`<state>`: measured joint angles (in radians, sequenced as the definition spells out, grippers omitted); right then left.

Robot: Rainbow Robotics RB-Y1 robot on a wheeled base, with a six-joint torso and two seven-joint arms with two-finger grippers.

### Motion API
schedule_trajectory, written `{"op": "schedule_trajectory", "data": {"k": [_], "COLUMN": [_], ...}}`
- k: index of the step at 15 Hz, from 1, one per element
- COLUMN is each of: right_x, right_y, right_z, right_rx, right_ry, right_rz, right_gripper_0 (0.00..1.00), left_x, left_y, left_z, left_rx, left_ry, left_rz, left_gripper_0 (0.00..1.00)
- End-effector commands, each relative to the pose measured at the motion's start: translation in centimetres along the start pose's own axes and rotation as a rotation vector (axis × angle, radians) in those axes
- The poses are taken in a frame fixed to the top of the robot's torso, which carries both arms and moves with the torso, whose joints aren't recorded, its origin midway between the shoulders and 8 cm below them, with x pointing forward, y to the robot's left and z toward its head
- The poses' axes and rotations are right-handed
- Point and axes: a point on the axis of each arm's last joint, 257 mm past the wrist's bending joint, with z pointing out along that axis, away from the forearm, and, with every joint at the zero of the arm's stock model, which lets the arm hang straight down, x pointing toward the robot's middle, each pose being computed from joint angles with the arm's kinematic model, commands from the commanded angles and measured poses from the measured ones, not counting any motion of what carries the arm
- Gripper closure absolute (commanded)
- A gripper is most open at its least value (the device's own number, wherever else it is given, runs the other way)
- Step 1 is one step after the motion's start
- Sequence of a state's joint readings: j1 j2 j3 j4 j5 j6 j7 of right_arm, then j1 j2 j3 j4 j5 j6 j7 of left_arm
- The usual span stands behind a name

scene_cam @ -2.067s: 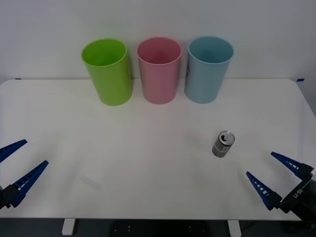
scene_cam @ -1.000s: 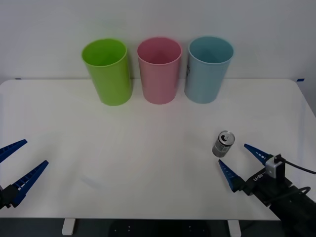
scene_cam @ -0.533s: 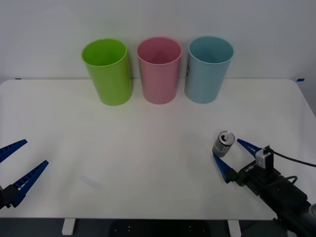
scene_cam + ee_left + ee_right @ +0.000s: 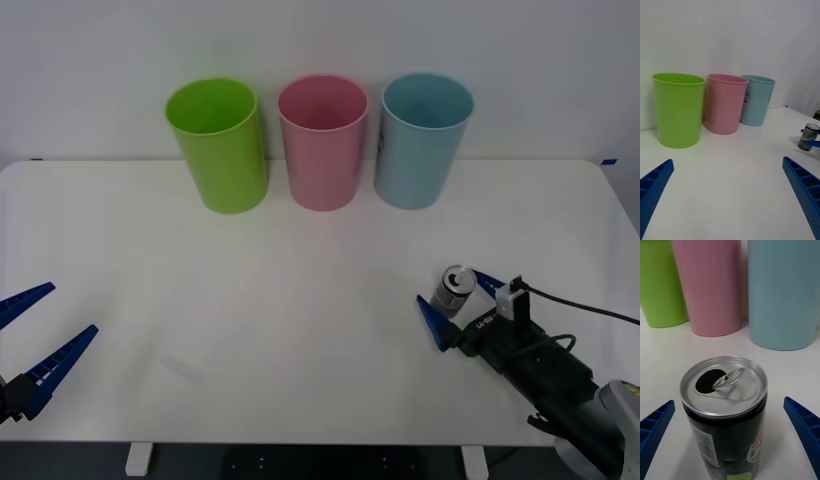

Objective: Grasp the object on the table and drop it into the matching bin: aluminum can to the light blue bin, PET bottle to the pink bin.

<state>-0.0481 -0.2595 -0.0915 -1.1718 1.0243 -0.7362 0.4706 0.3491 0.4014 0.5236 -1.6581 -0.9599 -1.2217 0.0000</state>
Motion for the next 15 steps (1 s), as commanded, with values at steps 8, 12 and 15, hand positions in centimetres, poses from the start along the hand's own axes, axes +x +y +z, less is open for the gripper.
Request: {"op": "schedule_trajectory", "data": {"k": [8, 12, 15], "right_x": [-0.09, 0.03, -0.4], "right_y": [-0.04, 0.11, 0.03], "right_z": [0.08, 0.02, 0.03], "right_rx": [0.0, -0.003, -0.005], "right_ry": [-0.002, -0.001, -0.014], "right_rz": [-0.014, -0.013, -0.008], "right_gripper_0": [1.0, 1.0, 1.0], "left_x": [0.0, 0.0, 0.0], "left_y": [0.0, 0.0, 0.0], "left_z": [0.0, 0.0, 0.0], "left_rx": [0.0, 0.0, 0.0], "left_ry": [0.0, 0.0, 0.0], "left_rz": [0.0, 0.0, 0.0], "left_gripper_0": [0.0, 0.0, 0.0]}}
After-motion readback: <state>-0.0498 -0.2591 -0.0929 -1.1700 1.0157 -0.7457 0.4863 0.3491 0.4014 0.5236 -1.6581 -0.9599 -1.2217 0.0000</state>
